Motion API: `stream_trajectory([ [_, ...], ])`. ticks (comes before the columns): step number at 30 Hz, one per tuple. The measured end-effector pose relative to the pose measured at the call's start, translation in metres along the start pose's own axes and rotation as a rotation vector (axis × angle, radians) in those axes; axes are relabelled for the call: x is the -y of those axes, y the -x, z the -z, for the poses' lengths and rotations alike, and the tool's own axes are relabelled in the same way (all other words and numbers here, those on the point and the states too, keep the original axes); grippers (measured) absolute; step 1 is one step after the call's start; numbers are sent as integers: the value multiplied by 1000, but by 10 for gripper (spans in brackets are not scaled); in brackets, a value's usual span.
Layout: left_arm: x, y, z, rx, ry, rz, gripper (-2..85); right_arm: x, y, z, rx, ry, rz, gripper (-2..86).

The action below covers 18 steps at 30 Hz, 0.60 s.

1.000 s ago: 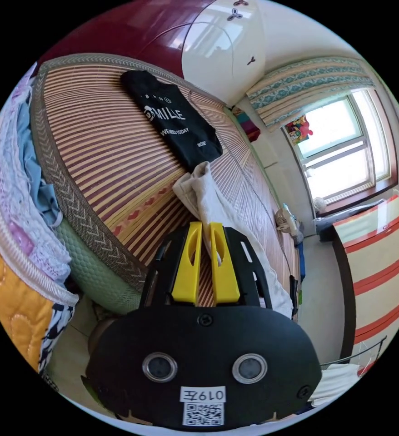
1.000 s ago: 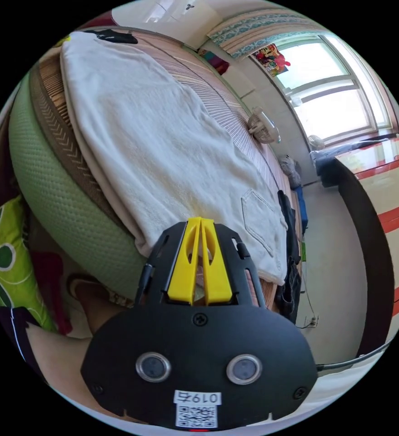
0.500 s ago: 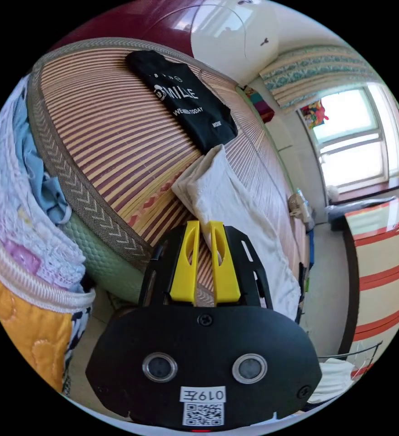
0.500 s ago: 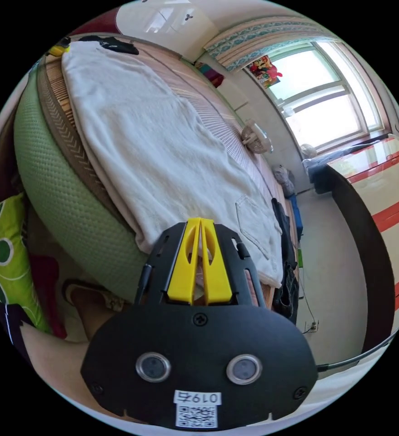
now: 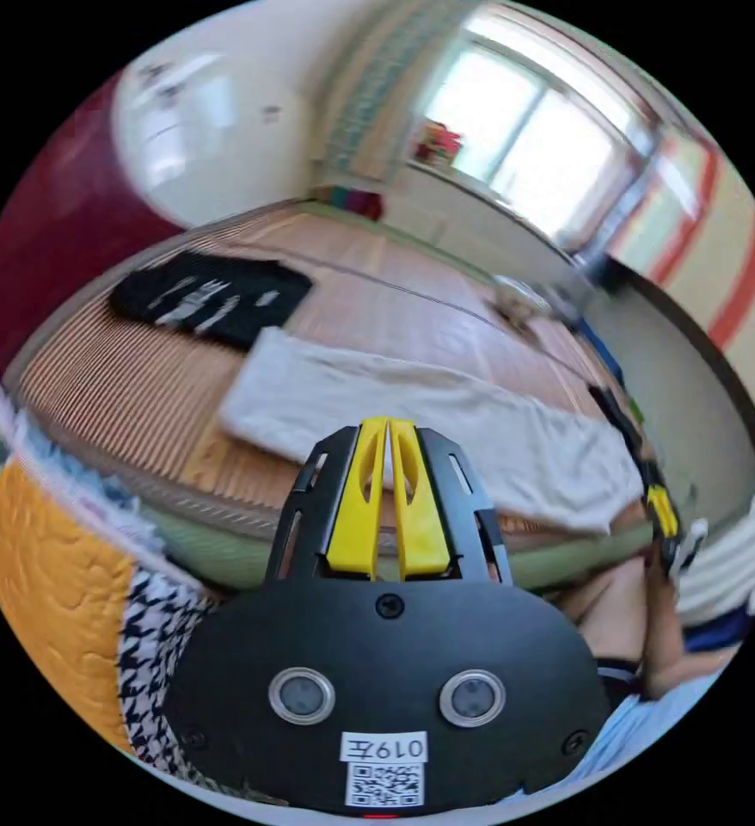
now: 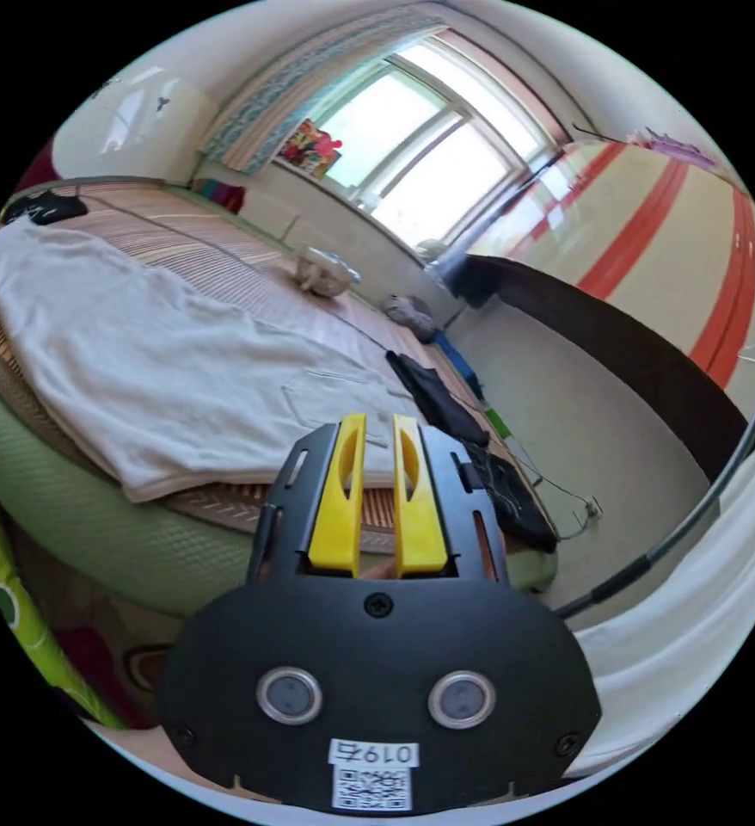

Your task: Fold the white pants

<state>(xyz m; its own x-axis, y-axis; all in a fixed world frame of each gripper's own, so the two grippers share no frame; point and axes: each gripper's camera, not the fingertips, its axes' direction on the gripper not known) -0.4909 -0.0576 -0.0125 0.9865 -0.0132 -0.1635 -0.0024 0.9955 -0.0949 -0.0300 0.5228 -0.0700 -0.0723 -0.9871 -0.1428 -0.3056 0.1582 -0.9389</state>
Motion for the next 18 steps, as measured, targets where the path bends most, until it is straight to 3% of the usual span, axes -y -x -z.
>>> stream_trajectory([
  [4,-11,-153,-55,20,84,-405,10,-11,-8,-1,-29,11,0,76],
  [7,-19,-226,-88,19,99,-521,9,-22,1,-7,-5,40,127,77],
  [10,-17,-272,-114,-90,153,-559,8,-36,23,-17,45,78,309,79],
  [13,-14,-294,-136,-69,179,-531,8,-49,44,-18,31,54,459,79],
  [18,-10,-292,-157,28,207,-394,9,-47,56,14,85,-96,466,63],
])
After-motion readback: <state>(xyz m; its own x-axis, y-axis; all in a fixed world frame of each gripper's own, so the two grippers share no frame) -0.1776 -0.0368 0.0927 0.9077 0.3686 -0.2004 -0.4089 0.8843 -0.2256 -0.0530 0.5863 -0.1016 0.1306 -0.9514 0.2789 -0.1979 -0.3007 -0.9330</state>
